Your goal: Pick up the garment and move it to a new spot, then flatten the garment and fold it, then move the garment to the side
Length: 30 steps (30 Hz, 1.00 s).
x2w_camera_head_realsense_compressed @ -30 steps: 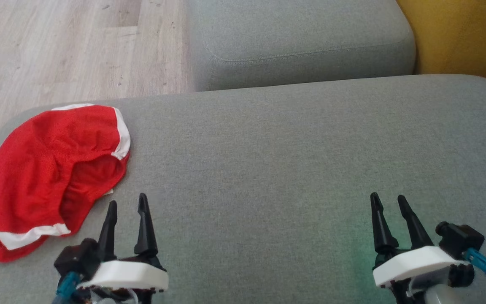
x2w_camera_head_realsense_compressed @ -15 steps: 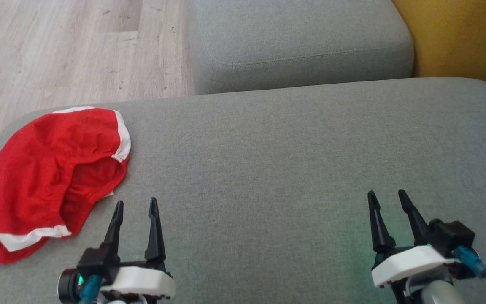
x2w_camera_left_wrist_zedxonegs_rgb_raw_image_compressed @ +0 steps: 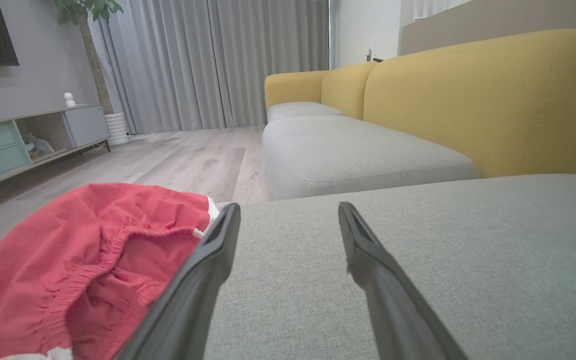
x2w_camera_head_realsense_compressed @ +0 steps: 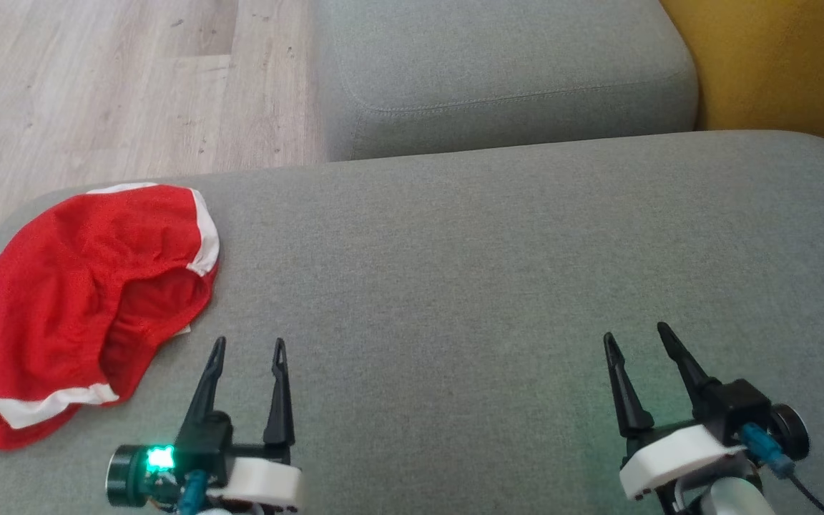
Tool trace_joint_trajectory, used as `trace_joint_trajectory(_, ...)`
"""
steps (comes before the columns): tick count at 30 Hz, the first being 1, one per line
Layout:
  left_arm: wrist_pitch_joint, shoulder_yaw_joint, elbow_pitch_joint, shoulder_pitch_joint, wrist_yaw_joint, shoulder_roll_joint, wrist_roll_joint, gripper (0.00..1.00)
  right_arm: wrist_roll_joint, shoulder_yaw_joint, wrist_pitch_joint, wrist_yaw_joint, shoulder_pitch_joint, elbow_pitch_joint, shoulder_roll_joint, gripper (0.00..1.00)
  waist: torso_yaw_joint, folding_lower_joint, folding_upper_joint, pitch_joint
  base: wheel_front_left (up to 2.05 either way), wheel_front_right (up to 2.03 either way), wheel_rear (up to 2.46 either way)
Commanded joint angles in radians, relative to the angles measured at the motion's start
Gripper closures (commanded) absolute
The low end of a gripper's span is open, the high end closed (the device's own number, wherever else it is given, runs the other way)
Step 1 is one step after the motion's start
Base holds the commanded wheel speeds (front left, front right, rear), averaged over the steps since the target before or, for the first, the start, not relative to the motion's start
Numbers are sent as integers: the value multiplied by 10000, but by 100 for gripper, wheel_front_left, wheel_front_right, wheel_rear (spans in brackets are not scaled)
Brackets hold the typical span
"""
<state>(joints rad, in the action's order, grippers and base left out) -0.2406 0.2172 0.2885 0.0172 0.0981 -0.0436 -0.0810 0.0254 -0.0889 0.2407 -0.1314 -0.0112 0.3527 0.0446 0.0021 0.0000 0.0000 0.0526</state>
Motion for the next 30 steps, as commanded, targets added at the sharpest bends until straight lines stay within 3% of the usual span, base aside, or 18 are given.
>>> trace_joint_trajectory(1, -170, -229, -272, 580, 107, -66, 299, 0, -292, -268, 168, 7, -567, -282, 56, 0, -1, 0, 0, -6, 0, 0, 0)
trace_joint_trajectory(18, -212, -284, -40, 678, 240, -67, 266, 0, -358, -93, 210, 7, -551, -203, 57, 0, 144, 0, 0, -139, 0, 0, 0)
trace_joint_trajectory(23, -212, -308, 89, 846, 388, -66, 289, 0, -378, -49, 210, 7, -527, -190, 57, 0, 635, 0, 0, -220, 0, 0, 0)
trace_joint_trajectory(30, -212, -573, 241, 861, 599, -78, 355, 0, -328, -91, 210, 7, -554, -204, 57, 0, 1910, 0, 0, -333, 0, 0, 0)
